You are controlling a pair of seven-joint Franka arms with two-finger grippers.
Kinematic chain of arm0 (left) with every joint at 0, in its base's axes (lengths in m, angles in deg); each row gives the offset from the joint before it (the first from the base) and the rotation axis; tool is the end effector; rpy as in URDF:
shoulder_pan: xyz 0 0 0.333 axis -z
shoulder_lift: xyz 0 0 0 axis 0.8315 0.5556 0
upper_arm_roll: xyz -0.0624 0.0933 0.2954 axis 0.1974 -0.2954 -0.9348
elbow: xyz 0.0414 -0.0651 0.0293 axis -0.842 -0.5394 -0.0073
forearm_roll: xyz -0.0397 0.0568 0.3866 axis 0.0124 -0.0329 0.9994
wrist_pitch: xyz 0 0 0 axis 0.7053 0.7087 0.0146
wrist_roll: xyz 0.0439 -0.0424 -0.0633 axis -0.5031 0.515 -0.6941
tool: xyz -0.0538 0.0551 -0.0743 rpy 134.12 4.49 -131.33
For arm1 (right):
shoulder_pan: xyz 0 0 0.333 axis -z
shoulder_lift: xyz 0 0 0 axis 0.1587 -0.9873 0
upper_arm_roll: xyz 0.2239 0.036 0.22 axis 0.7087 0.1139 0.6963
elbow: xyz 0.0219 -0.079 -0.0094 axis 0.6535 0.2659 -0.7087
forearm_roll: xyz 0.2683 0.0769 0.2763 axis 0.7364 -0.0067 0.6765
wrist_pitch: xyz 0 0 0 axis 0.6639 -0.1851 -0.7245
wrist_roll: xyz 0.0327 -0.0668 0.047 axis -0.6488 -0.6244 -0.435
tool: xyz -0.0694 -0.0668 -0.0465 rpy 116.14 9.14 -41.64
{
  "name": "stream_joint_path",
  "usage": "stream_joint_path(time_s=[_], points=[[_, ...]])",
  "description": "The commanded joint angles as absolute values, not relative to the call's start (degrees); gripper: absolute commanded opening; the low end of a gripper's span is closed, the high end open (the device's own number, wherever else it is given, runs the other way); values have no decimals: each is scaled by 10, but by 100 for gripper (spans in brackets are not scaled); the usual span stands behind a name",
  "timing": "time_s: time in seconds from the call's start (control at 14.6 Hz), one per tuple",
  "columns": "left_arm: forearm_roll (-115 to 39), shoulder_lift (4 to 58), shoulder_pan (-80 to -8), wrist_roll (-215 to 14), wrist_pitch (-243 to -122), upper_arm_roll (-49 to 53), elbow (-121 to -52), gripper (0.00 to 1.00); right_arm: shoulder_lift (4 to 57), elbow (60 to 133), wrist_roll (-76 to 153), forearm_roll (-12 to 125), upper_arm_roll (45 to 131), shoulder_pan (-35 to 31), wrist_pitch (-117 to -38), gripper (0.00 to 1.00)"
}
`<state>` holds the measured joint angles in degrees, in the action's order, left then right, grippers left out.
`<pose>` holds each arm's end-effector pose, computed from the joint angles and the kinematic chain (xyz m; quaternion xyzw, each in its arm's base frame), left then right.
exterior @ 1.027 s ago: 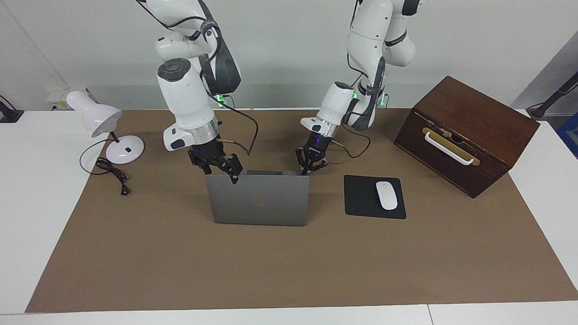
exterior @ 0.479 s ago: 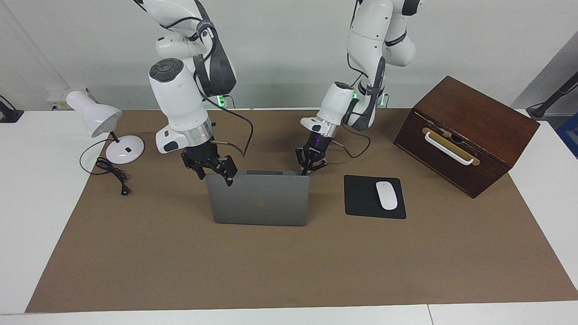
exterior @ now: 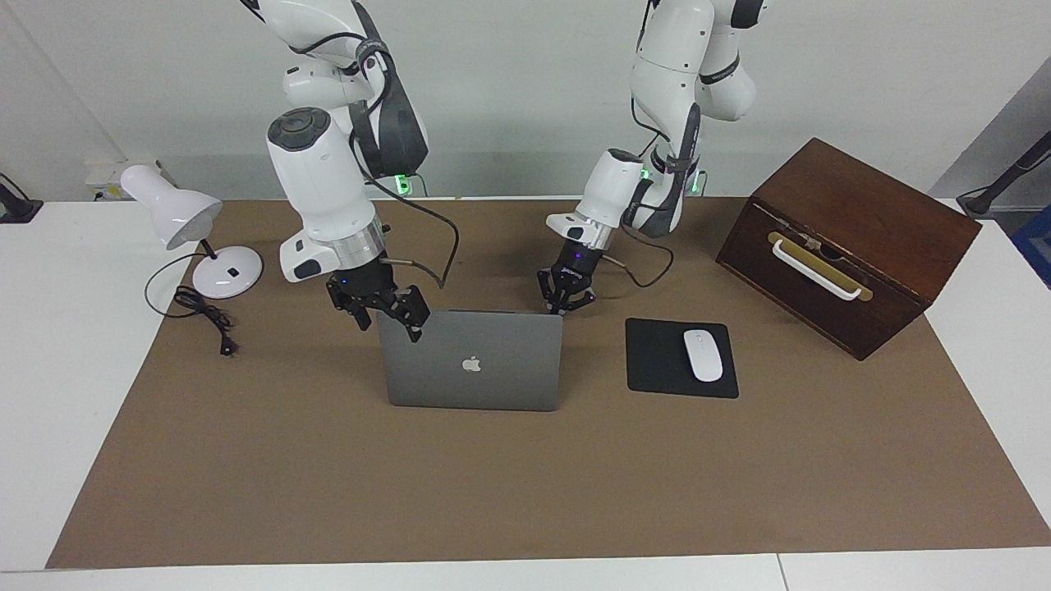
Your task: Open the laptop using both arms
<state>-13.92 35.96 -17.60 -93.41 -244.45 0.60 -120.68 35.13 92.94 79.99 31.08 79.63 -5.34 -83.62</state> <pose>0.3946 -0.3324 0.2674 0.9025 -0.2434 0.3219 0.1506 0.6194 0.1502 0.4832 -0.9744 0.1930 -0.0861 0.0771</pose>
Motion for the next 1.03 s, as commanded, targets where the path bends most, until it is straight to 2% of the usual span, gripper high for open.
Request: stream_joint_path(time_s=[0.0, 0.27, 0.55, 0.96], points=[[-138, 379, -176, -935, -2449, 7, -1193, 0, 330, 886, 767, 299, 802, -31, -802, 100], [-139, 379, -176, -936, -2449, 7, -1193, 0, 319, 857, 710, 299, 802, -12, -769, 100], [-139, 379, -176, -937, -2449, 7, -1193, 0, 295, 797, 647, 293, 802, 11, -714, 100], [-139, 379, -176, -938, -2449, 7, -1193, 0, 315, 763, 488, 270, 800, 72, -608, 100]])
